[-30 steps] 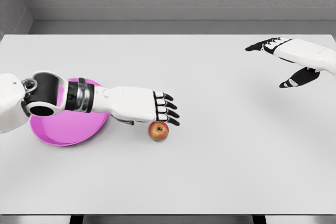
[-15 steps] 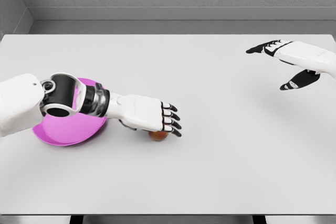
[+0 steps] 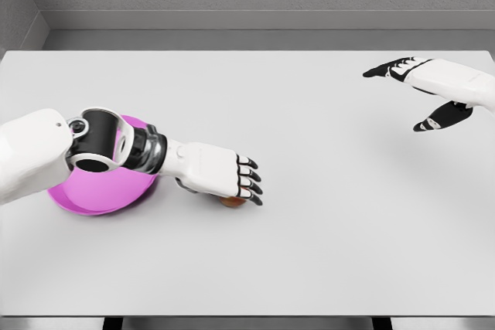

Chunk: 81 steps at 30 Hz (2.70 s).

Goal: Put the apple on the plate with both arms

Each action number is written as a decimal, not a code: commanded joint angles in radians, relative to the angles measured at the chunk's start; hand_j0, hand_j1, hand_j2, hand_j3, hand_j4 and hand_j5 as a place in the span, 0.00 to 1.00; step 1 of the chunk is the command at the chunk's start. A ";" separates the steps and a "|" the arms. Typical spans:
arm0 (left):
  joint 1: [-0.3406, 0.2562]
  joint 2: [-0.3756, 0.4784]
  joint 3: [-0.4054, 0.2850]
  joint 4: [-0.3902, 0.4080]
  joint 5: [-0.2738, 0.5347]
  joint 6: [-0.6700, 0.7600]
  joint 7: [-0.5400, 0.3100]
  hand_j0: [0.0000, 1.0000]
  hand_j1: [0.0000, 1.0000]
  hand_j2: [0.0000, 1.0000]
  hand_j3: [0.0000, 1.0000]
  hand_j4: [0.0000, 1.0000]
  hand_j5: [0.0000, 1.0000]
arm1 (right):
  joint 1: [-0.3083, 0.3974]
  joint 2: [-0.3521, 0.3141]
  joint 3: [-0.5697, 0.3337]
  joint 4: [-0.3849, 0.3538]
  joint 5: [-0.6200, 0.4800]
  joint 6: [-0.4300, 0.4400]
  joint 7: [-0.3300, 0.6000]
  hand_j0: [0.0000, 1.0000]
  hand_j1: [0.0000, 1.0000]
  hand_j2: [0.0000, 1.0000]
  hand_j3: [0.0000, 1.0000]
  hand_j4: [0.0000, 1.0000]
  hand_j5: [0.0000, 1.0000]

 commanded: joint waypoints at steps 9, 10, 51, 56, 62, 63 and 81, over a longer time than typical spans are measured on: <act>0.000 -0.004 0.001 0.002 -0.012 0.002 -0.002 0.79 0.79 0.79 0.79 0.79 0.79 | 0.000 -0.001 0.000 0.008 -0.004 0.002 0.000 1.00 1.00 1.00 1.00 1.00 1.00; 0.002 -0.006 0.001 0.002 -0.017 0.002 -0.002 0.78 0.78 0.78 0.78 0.78 0.78 | 0.000 -0.001 0.000 0.008 -0.004 0.002 0.000 1.00 1.00 1.00 1.00 1.00 1.00; 0.008 0.043 0.073 0.061 0.108 0.002 0.015 0.00 0.00 0.00 0.00 0.00 0.00 | 0.006 0.006 0.006 0.003 -0.004 0.002 0.000 1.00 1.00 1.00 1.00 1.00 1.00; 0.012 0.046 0.171 0.079 0.167 0.002 0.013 0.00 0.00 0.00 0.00 0.00 0.00 | 0.006 0.005 0.006 0.008 -0.005 0.002 0.000 1.00 1.00 1.00 1.00 1.00 1.00; 0.008 0.184 0.217 0.084 0.215 0.002 0.012 0.00 0.00 0.00 0.00 0.00 0.00 | 0.006 0.005 0.006 0.009 -0.005 0.002 0.000 1.00 1.00 1.00 1.00 1.00 1.00; 0.009 0.198 0.219 0.085 0.217 0.002 0.012 0.00 0.00 0.00 0.00 0.00 0.00 | 0.006 0.005 0.006 0.009 -0.005 0.002 0.000 1.00 1.00 1.00 1.00 1.00 1.00; 0.101 0.286 0.246 0.282 0.194 0.002 0.002 0.43 0.43 0.43 0.43 0.43 0.43 | 0.008 0.009 0.006 0.011 -0.005 0.002 0.000 1.00 1.00 1.00 1.00 1.00 1.00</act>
